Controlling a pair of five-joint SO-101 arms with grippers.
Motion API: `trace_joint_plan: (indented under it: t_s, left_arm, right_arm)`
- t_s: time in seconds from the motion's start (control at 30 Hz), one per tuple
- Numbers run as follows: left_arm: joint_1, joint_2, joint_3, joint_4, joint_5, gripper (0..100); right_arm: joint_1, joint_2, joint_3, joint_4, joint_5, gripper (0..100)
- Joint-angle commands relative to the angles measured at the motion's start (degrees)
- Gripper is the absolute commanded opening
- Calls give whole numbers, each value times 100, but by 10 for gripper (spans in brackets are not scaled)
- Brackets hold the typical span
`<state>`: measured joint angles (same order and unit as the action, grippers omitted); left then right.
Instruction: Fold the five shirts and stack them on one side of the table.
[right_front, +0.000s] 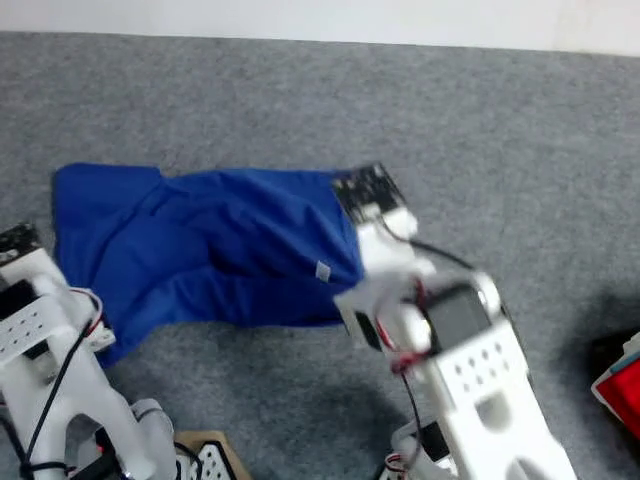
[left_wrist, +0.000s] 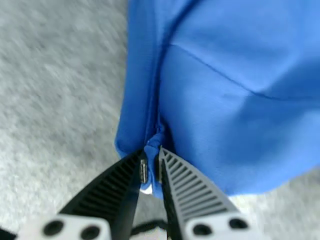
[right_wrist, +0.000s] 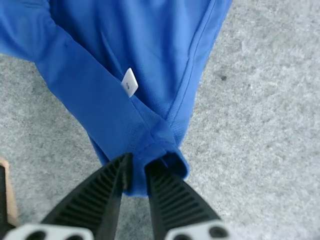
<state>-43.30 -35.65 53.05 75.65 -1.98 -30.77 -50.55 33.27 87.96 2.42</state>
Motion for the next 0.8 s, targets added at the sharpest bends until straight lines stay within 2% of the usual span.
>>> trace_joint_plan:
  t_s: [0.0,0.07,0.17,0.27,0.33,0.4,0.47,0.57,0.77]
  left_arm:
    - [242,-171,-532,563,-44,17]
    - [233,-171,-637,607,-18,79]
    - [48,-163,-646,695,0,253]
    - [-259,-171,-725,897,0,401]
    - [-523,-171,-1033,932,9,449]
    - [-804,-136,-1560,932,97,451]
    - [-831,-110,-2193,923,492,436]
    - [-391,154,-2993,941,976,381]
    - [567,1587,-4031,1257,1134,285]
  right_arm:
    - [-57,-505,602,-180,202,27]
    - [-48,-488,734,-127,255,89]
    - [-40,-479,725,-127,167,178]
    - [-48,-505,708,-224,176,190]
    - [-40,-479,708,-303,176,190]
    - [-40,-470,708,-303,167,190]
    - [-40,-470,708,-312,167,190]
    - [-31,-470,708,-435,167,190]
    - [180,-479,708,-470,167,190]
